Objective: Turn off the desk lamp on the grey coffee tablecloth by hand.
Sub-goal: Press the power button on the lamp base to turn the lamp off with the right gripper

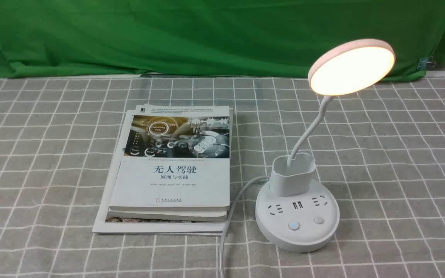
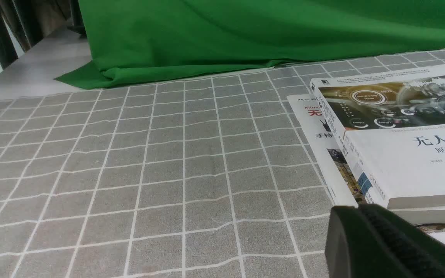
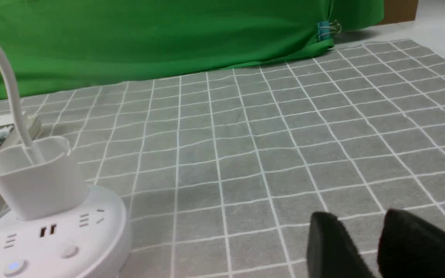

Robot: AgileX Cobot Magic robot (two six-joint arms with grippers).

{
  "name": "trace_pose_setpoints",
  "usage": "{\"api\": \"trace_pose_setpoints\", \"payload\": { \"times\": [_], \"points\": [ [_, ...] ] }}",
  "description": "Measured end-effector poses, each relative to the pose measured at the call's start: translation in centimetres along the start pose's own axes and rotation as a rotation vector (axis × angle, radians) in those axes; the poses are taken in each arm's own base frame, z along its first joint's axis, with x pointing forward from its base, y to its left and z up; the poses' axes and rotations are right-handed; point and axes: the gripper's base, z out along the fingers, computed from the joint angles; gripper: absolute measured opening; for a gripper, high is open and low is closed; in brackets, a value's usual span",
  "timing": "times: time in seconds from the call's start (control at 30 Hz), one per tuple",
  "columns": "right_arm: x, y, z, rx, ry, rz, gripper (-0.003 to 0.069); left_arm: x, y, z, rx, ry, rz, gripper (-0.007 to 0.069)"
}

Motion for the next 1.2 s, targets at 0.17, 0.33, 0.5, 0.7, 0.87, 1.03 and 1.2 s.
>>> {"api": "trace_pose_setpoints", "payload": {
  "times": [0.17, 0.33, 0.5, 0.7, 0.87, 1.03, 1.2],
  "points": [
    [0.0, 0.0, 0.0, 0.0, 0.0, 0.0, 0.0245, 0.0, 0.0, 0.0, 0.0, 0.0, 0.0, 0.0001],
    [-0.3, 0.0, 0.0, 0.001, -0.029, 0.0, 0.0245, 0.0, 0.0, 0.0, 0.0, 0.0, 0.0, 0.0001],
    [-1.2, 0.0, -0.1, 0.002, -0.13, 0.004, 0.0245, 0.0, 0.0, 0.0, 0.0, 0.0, 0.0, 0.0001],
    [-2.9, -0.1, -0.5, -0.008, -0.329, 0.083, 0.0245, 0.0, 0.0, 0.0, 0.0, 0.0, 0.0, 0.0001],
    [-3.9, -0.1, -0.9, -0.007, -0.441, 0.068, 0.0245, 0.0, 0.0, 0.0, 0.0, 0.0, 0.0, 0.0001],
    [-4.0, -0.1, -0.9, 0.007, -0.451, 0.007, 0.0245, 0.0, 0.0, 0.0, 0.0, 0.0, 0.0, 0.0001],
    [-6.8, 0.4, -0.6, 0.006, -0.373, 0.0, 0.0245, 0.0, 0.0, 0.0, 0.0, 0.0, 0.0, 0.0001]
  ]
}}
